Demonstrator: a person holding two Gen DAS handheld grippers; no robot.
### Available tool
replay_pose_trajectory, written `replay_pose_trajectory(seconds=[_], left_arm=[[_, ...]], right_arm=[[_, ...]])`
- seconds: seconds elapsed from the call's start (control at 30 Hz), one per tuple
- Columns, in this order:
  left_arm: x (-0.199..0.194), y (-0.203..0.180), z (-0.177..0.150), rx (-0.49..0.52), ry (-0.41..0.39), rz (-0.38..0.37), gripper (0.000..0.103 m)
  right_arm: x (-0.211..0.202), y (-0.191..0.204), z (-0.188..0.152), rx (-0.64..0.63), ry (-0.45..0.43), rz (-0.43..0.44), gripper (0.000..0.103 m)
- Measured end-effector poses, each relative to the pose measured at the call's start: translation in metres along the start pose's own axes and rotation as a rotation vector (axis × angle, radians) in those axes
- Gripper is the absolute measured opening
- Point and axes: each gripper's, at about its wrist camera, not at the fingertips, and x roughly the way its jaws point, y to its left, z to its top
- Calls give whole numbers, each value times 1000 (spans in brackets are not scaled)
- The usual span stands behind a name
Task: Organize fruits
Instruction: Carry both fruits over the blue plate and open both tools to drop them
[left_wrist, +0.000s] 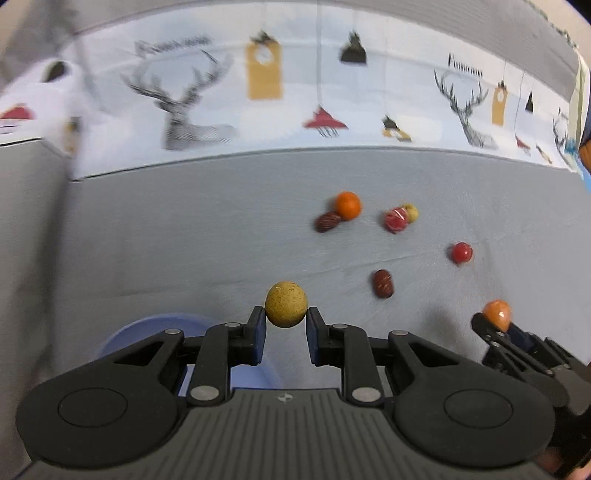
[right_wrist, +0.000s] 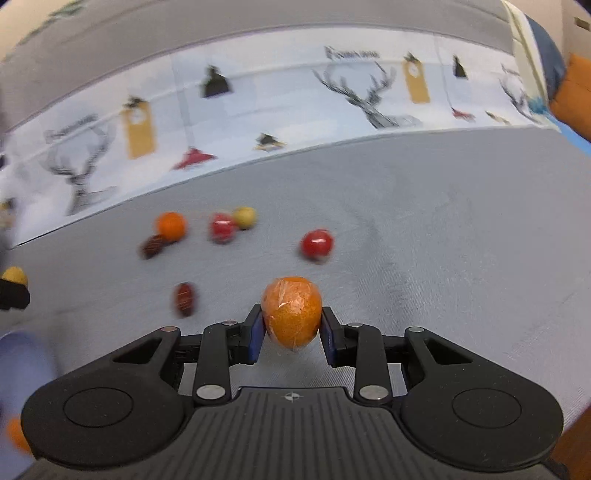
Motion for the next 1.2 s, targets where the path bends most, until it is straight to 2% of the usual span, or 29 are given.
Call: replay_pose_trajectory(seconds=[0.27,0.5,0.83,1.2], left_arm=[[-91,55,-51,-110,-79,13,25],[-140,88,-91,-178,-118,23,25],[-176,120,-134,-242,-167,45,25],[-187,131,-146,-278,-194,51,25]], right_arm=[[-93,48,1,-150,-69,149,33],[-152,97,-14,-238,-79,297,33],[-191,133,-38,-359,-81,359,33],[-208,141,-46,-398,-96,369,33]])
